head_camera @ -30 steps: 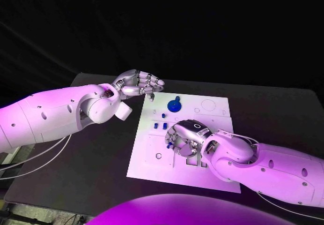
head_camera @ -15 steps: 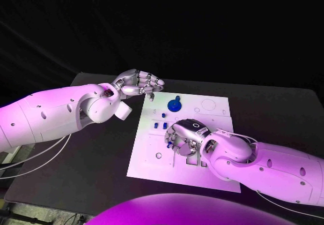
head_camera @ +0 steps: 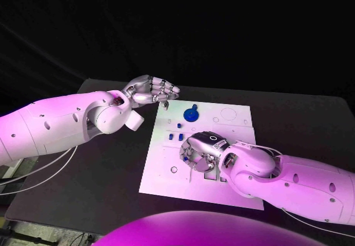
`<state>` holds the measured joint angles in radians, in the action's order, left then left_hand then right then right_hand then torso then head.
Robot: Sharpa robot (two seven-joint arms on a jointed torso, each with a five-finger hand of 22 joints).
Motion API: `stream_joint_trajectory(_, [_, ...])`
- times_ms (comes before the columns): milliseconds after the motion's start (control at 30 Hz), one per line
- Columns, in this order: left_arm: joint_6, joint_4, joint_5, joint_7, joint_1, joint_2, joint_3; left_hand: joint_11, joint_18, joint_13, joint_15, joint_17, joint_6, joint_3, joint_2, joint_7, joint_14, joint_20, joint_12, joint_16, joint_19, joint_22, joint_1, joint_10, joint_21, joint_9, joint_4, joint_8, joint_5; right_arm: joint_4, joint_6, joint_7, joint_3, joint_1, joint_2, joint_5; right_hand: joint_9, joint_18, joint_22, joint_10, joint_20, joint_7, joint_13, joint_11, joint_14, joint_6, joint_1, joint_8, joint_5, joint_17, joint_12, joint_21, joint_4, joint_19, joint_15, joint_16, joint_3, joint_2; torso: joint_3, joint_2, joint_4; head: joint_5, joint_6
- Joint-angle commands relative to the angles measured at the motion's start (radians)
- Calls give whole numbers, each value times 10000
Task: Assemble the parts on the task board
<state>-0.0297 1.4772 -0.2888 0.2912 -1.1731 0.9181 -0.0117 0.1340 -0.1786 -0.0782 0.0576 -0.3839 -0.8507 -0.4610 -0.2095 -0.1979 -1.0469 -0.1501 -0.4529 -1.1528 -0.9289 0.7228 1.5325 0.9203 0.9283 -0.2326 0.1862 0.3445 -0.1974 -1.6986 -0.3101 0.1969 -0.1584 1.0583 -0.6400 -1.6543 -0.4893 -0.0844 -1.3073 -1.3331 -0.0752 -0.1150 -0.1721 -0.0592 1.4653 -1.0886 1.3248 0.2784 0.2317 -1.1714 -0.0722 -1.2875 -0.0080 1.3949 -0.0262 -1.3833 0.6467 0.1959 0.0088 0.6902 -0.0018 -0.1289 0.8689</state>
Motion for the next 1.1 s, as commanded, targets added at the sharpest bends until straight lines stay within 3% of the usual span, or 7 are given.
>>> stream_joint_trajectory(33, [184, 24, -21, 51, -13, -5, 10, 30, -46, 3, 15, -9, 76, -68, -23, -25, 88, -29, -25, -55, 61, 14, -96, -62, 68, -16, 4, 17, 18, 37, 144, 6, -50, -49, -40, 46, -7, 137, -844, -31, -18, -23, -31, 143, 386, 186, -165, -63, -17, 36, 45, 20, -4, 24, -31, 3, -69, 101, 3, -3, -3, -2, 12])
stream_joint_trajectory(133, [187, 20, -21, 47, -14, -3, 10, 30, -46, 3, 15, -9, 76, -68, -23, -25, 88, -29, -25, -55, 61, 14, -96, -62, 68, -16, 4, 17, 18, 91, -221, 34, -50, -47, -52, 70, 179, 53, -564, 1434, -284, -495, 265, -342, 260, 1142, -408, -635, 17, 495, 119, 533, 84, -281, 366, 181, -89, 473, 2, -6, -3, -1, 9])
stream_joint_trajectory(200, [190, 19, -21, 43, -14, -3, 10, 30, -46, 3, 15, -9, 76, -68, -23, -25, 88, -29, -25, -55, 61, 14, -96, -62, 68, -16, 4, 17, 18, 106, -342, 37, -51, -47, -57, 82, 273, -6, -433, 1784, -419, -587, 375, -457, 201, 1528, -473, -881, -393, 656, 65, 776, 129, -422, 472, 234, -189, 619, 3, -4, -1, -1, 9])
stream_joint_trajectory(400, [203, 12, -21, 31, -14, 3, 10, 31, -47, 1, 17, -10, 83, -80, -26, -25, 95, -32, -29, -58, 67, 16, -109, -76, 68, -19, -10, 21, 17, 71, -556, 24, -51, -46, -113, 118, 434, -154, -83, 2414, -517, -536, 541, -475, 64, 2068, -440, -1215, -520, 1121, -80, 1386, 160, -737, 499, 428, -717, 804, 4, -2, 2, 19, -12])
stream_joint_trajectory(633, [234, 2, -21, 13, -14, 5, 10, 32, -47, 0, 18, -10, 85, -84, -26, -25, 99, -34, -30, -58, 69, 17, -113, -81, 68, -20, -16, 23, 17, -331, -824, 55, -48, 20, -558, 122, 481, -147, -75, 2582, -483, -473, 586, -424, 65, 2172, -216, -1285, -491, 1190, -317, 1415, 97, -680, 455, 419, -1233, 802, 6, -4, 16, 17, -12])
stream_joint_trajectory(867, [263, -8, -21, -4, -14, 45, 9, 32, -47, 0, 18, -10, 85, -84, -26, -25, 99, -34, -30, -58, 69, 17, -113, -81, 68, -20, -16, 23, 17, -1098, -934, 181, -3, 580, -1698, 616, 463, -36, -359, 2448, -457, -456, 600, -408, 208, 1745, -141, -1118, -441, 749, -694, 965, 207, -342, 439, 116, -1511, 655, -4, -7, -15, 64, -77])
stream_joint_trajectory(1100, [281, -37, -21, 0, -13, 47, 8, 33, -48, -2, 20, -10, 85, -101, -22, -23, 110, -37, -38, -59, 78, 19, -123, -90, 67, -26, -34, 33, 16, -1323, -387, 301, 32, 1359, -2772, 1270, 513, -7, -444, 2458, -470, -482, 663, -429, 238, 1589, -252, -1120, -450, 635, -803, 854, 360, -258, 459, -4, -1617, 712, 13, -22, -18, 229, -182])
